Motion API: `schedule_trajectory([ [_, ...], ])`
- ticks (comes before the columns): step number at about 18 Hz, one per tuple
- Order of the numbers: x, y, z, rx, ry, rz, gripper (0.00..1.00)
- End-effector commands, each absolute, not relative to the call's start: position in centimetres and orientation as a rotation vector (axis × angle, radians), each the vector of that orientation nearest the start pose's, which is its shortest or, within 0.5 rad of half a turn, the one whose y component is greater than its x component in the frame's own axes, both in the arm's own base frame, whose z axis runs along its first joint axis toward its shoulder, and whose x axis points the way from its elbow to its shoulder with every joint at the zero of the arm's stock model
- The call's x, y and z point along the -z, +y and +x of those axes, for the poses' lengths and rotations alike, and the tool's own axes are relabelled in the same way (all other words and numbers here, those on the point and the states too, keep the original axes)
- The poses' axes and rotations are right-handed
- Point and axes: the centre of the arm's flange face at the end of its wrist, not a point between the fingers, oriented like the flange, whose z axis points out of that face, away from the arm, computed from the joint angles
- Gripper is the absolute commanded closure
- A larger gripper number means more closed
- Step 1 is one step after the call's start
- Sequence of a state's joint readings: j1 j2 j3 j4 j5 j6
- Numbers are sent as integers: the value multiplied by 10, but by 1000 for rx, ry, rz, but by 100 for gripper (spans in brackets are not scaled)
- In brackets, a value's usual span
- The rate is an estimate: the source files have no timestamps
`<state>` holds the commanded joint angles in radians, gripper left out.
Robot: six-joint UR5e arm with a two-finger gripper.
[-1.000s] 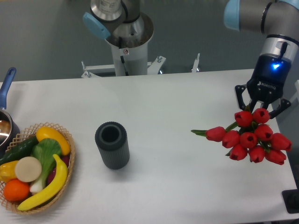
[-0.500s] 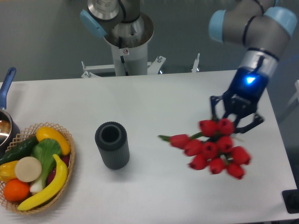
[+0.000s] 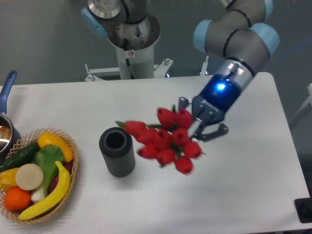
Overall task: Insert the flowers into the vase
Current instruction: 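Carry the tulips over the black vase, stems pointing down, then lower the tulip stems into the black vase opening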
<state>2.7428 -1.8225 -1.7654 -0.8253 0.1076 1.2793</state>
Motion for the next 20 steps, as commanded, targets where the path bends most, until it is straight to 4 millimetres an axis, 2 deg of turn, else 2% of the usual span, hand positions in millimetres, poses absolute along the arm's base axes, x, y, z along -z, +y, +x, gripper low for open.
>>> schedule_trajectory([
  [4, -432, 435, -384, 349, 330, -1554, 74],
  [6, -434, 431, -376, 361, 326, -1535, 74],
  [8, -443, 429, -358, 370, 339, -1516, 74],
  [10, -438, 433, -340, 400, 346, -1511, 74],
  [13, -434, 430, -331, 412, 339, -1515, 74],
  [15, -432, 435, -325, 427, 347, -1514, 74],
  [20, -418, 437, -326, 448, 327, -1525, 74],
])
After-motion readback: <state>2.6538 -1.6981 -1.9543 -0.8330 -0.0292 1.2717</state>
